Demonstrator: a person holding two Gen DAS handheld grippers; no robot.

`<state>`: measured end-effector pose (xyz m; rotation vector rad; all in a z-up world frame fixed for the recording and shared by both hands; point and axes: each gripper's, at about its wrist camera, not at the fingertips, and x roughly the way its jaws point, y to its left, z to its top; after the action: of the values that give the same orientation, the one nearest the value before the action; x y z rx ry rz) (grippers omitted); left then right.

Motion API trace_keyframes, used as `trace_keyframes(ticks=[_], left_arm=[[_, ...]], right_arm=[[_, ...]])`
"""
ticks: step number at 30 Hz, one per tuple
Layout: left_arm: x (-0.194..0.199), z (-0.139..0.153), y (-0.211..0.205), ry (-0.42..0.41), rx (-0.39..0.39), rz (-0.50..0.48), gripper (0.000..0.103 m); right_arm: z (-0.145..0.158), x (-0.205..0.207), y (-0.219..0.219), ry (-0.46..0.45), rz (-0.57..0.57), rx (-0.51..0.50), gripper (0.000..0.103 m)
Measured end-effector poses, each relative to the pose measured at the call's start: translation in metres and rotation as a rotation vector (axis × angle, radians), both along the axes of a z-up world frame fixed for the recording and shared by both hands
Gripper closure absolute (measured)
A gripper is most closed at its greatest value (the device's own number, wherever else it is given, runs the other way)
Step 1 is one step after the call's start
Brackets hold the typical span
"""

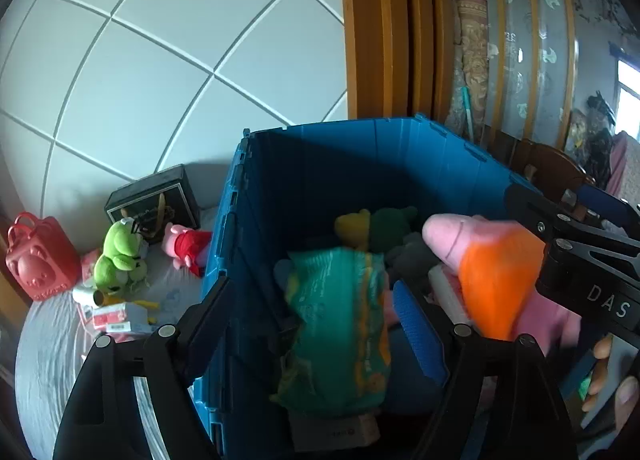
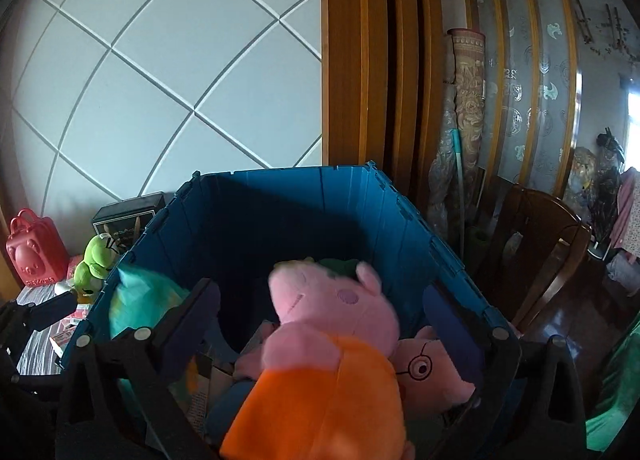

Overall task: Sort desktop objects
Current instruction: 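Open the left tool over the blue bin while the right tool releases the pig into it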

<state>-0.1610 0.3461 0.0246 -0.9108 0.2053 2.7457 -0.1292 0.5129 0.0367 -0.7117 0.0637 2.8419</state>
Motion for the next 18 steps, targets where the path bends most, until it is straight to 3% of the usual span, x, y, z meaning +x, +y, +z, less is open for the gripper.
trace_keyframes(ticks=[10,18], left_arm=[[-0.002,-0.001,-0.037,0.017,0.029,0.037,0.022],[0.008,0.008,-0.108,0.047,0.075,0.09,0.021]], right_arm=[[-0.001,0.0,-0.01,-0.021,0.018,0.012,0.0],[0.014,0.009,-0.059,0.015,0.051,0.031,0.0]])
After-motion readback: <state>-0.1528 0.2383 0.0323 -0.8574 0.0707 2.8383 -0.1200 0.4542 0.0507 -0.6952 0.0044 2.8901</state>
